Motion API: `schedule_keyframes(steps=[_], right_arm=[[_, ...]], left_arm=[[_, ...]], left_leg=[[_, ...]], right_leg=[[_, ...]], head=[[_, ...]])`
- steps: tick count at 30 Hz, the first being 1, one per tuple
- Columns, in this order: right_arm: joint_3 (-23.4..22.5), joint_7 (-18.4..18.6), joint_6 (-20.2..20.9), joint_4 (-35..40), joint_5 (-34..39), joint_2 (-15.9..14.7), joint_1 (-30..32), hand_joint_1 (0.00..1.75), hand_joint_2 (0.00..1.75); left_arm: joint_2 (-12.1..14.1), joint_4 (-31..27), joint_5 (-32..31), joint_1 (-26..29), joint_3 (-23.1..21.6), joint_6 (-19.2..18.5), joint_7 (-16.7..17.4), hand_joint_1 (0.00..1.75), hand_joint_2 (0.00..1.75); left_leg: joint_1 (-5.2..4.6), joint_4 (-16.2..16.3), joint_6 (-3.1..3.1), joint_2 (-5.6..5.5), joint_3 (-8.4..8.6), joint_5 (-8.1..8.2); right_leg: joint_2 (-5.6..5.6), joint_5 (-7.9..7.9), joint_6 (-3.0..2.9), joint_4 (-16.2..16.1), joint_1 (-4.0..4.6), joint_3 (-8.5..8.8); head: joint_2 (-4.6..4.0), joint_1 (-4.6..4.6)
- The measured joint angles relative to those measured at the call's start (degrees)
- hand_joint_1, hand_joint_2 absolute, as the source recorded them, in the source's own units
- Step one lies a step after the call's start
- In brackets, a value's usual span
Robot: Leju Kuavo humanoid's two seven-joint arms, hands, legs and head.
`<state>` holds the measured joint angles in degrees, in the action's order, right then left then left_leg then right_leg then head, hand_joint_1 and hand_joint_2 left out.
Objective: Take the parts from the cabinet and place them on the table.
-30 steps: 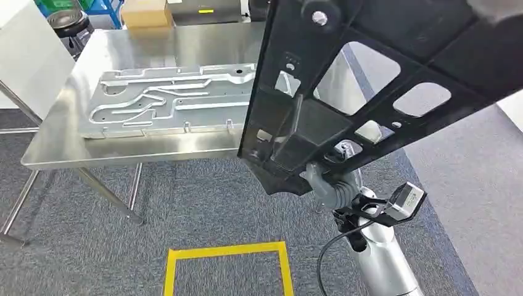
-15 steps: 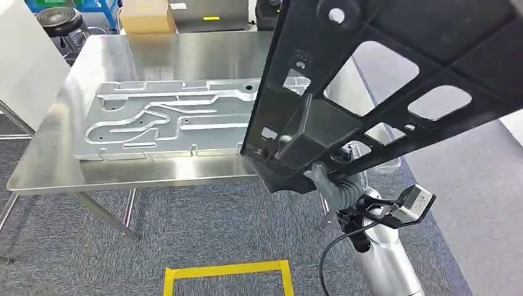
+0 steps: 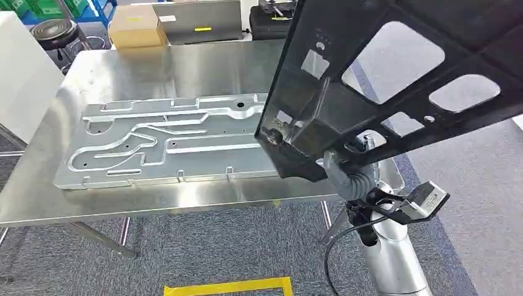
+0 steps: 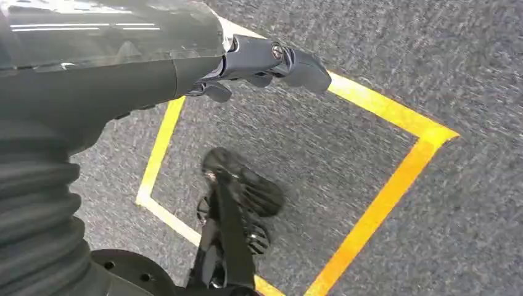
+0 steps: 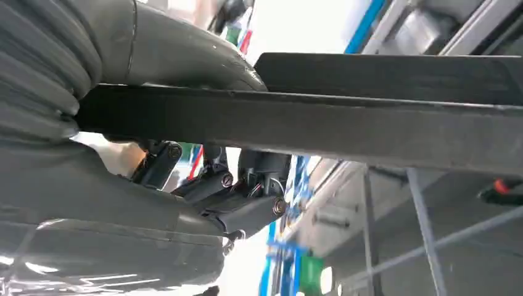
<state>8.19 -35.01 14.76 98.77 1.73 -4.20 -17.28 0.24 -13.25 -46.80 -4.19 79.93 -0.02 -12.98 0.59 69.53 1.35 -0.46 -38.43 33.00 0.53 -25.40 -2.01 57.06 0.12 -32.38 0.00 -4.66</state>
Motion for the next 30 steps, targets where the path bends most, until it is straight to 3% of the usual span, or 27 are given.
schedule_keyframes(steps=[1,2,3,4,5,8,9,12,13,14,15,17,19,21,23,24,27,28,29,30], right_arm=[[-0.28,1.62,-3.64,-0.29,-4.32,0.00,-1.68,1.75,1.75],[-0.44,4.60,-9.76,-1.56,-12.21,-0.02,-4.49,1.75,1.75],[-0.46,7.83,-15.35,-3.90,-19.99,-0.18,-7.95,1.75,1.75],[-0.41,11.27,-19.90,-7.23,-27.25,-0.53,-11.53,1.75,1.75],[-0.17,14.39,-23.34,-10.86,-33.92,-0.88,-15.27,1.75,1.75],[1.88,21.84,-29.28,-25.78,-52.50,-2.14,-25.72,1.75,1.75],[2.88,23.59,-29.97,-30.28,-58.11,-2.25,-28.60,1.75,1.75],[8.14,29.88,-29.17,-44.69,-74.23,-1.66,-36.19,1.75,1.75],[9.84,31.33,-28.54,-48.54,-77.41,-1.36,-37.08,1.75,1.75],[11.26,31.69,-28.14,-51.64,-79.29,-1.09,-37.56,1.75,1.75],[12.62,32.04,-27.92,-54.62,-80.28,-0.73,-38.01,1.75,1.75],[14.58,32.30,-28.05,-58.98,-81.05,-0.07,-39.17,1.75,1.75],[15.63,32.30,-28.29,-62.80,-81.12,0.46,-40.95,1.75,1.75],[16.33,32.32,-28.31,-65.17,-81.25,0.94,-41.65,1.75,1.75],[16.66,32.32,-28.23,-66.64,-81.40,1.16,-42.11,1.75,1.75],[16.85,32.32,-27.88,-67.39,-81.49,1.38,-42.48,1.75,1.75],[17.42,32.26,-26.32,-70.21,-81.82,2.14,-43.26,1.75,1.75],[17.53,32.12,-26.26,-71.39,-81.88,2.38,-42.85,1.75,1.75],[17.60,31.93,-26.52,-72.44,-81.75,2.56,-42.16,1.75,1.75],[17.60,31.54,-27.33,-73.28,-81.12,2.64,-41.44,1.75,1.75]], left_arm=[[0.02,0.00,-0.09,-0.04,-0.02,-0.20,-0.18,0.00,1.75],[0.07,0.00,-0.44,-0.12,-0.02,-0.66,-0.55,0.00,1.75],[0.15,0.00,-0.72,-0.17,-0.04,-1.12,-0.81,0.00,1.75],[0.20,0.00,-1.29,-0.43,-0.20,-1.64,-1.01,0.00,1.75],[0.20,0.00,-1.68,-0.68,-0.48,-2.08,-1.29,0.00,1.75],[0.28,0.00,-2.93,-1.18,-1.79,-3.21,-1.88,0.00,1.75],[0.28,0.02,-3.23,-1.41,-2.23,-3.28,-1.94,0.00,1.75],[0.33,0.00,-4.22,-1.93,-3.36,-3.54,-1.86,0.00,1.75],[0.33,0.00,-4.30,-2.13,-3.75,-3.60,-1.86,0.00,1.75],[0.33,0.00,-4.39,-2.17,-4.00,-3.65,-1.86,0.00,1.75],[0.33,0.02,-4.55,-2.10,-4.22,-3.74,-1.86,0.00,1.75],[0.33,0.02,-4.57,-2.14,-4.44,-3.76,-1.86,0.00,1.75],[0.31,0.02,-4.63,-2.19,-4.68,-3.82,-1.81,0.00,1.75],[0.33,0.02,-4.68,-1.98,-4.92,-3.85,-1.77,0.00,1.75],[0.44,0.02,-4.68,-1.87,-5.14,-3.82,-1.73,0.00,1.75],[0.48,0.02,-4.70,-1.89,-5.20,-3.85,-1.77,0.00,1.75],[0.61,0.02,-4.70,-2.00,-5.36,-3.91,-2.25,0.00,1.75],[0.61,0.02,-4.77,-1.96,-5.42,-4.02,-2.62,0.00,1.75],[0.63,0.02,-4.90,-1.92,-5.51,-4.07,-2.93,0.00,1.75],[0.67,0.02,-5.07,-1.91,-5.57,-4.06,-3.12,0.00,1.75]], left_leg=[[0.00,-4.36,-0.23,0.03,1.10,-4.00],[-0.03,-9.19,-0.58,0.12,2.28,-8.66],[-0.20,-11.14,-1.02,0.23,2.12,-10.07],[-0.43,-11.04,-1.26,0.36,1.93,-8.47],[-0.46,-10.95,-1.62,0.28,2.11,-9.97],[0.04,-11.55,-2.54,0.20,2.09,-10.71],[0.06,-11.66,-2.68,0.08,2.15,-10.70],[0.04,-11.62,-2.98,0.11,2.23,-10.49],[0.08,-11.61,-2.99,0.00,2.34,-10.36],[0.14,-11.60,-2.97,-0.22,2.54,-10.21],[0.14,-11.48,-2.81,-0.50,2.79,-10.01],[0.14,-11.25,-2.42,-0.84,3.29,-9.43],[-0.19,-10.92,-1.93,-1.04,2.76,-9.27],[0.10,-11.16,-1.31,-1.04,2.63,-9.20],[0.08,-11.05,-0.61,-0.81,2.61,-8.66],[0.09,-9.51,-0.38,-0.36,2.24,-7.62],[0.17,2.93,0.01,-0.16,-3.62,-2.12],[0.18,6.37,0.12,-0.12,-5.49,-1.44],[0.19,6.45,0.17,-0.08,-5.84,-2.35],[0.19,3.93,0.14,-0.02,-4.88,-4.30]], right_leg=[[0.05,-0.48,0.09,0.25,0.01,0.43],[0.23,-0.92,0.25,0.49,0.02,0.68],[0.48,-1.18,0.48,1.07,0.14,0.72],[0.81,-1.28,0.75,1.08,0.23,0.32],[0.85,-1.55,1.22,1.12,0.26,0.16],[0.43,-2.07,2.08,1.83,0.03,-0.21],[0.11,-3.35,2.42,3.68,0.13,-1.11],[-0.08,-8.95,3.12,16.73,-0.38,-7.97],[-0.20,-8.99,3.22,19.18,-0.54,-9.61],[-0.24,-7.59,3.25,18.62,-0.72,-9.82],[-0.25,-5.19,3.17,15.72,-0.86,-8.86],[-0.29,1.38,2.63,4.92,-0.86,-4.65],[-0.31,1.51,2.29,1.53,-0.33,-3.62],[-0.21,1.10,2.00,1.72,-0.05,-3.84],[-0.31,1.43,1.27,0.82,-0.67,-3.21],[-0.25,1.40,0.91,0.62,-0.64,-2.96],[-0.23,1.10,0.30,0.64,-0.46,-2.64],[-0.23,0.99,0.28,0.68,-0.38,-2.49],[-0.23,0.84,0.28,0.69,-0.35,-2.30],[-0.23,0.67,0.39,0.79,-0.33,-2.14]], head=[[0.00,0.00],[0.00,0.00],[0.00,0.02],[0.00,0.00],[0.00,0.00],[0.00,0.00],[0.00,0.02],[0.00,0.02],[0.00,0.02],[0.00,0.02],[0.00,0.02],[0.00,0.02],[0.00,0.02],[0.00,0.02],[0.00,0.00],[0.00,0.02],[0.00,0.00],[0.00,0.00],[0.00,0.02],[0.00,0.00]])
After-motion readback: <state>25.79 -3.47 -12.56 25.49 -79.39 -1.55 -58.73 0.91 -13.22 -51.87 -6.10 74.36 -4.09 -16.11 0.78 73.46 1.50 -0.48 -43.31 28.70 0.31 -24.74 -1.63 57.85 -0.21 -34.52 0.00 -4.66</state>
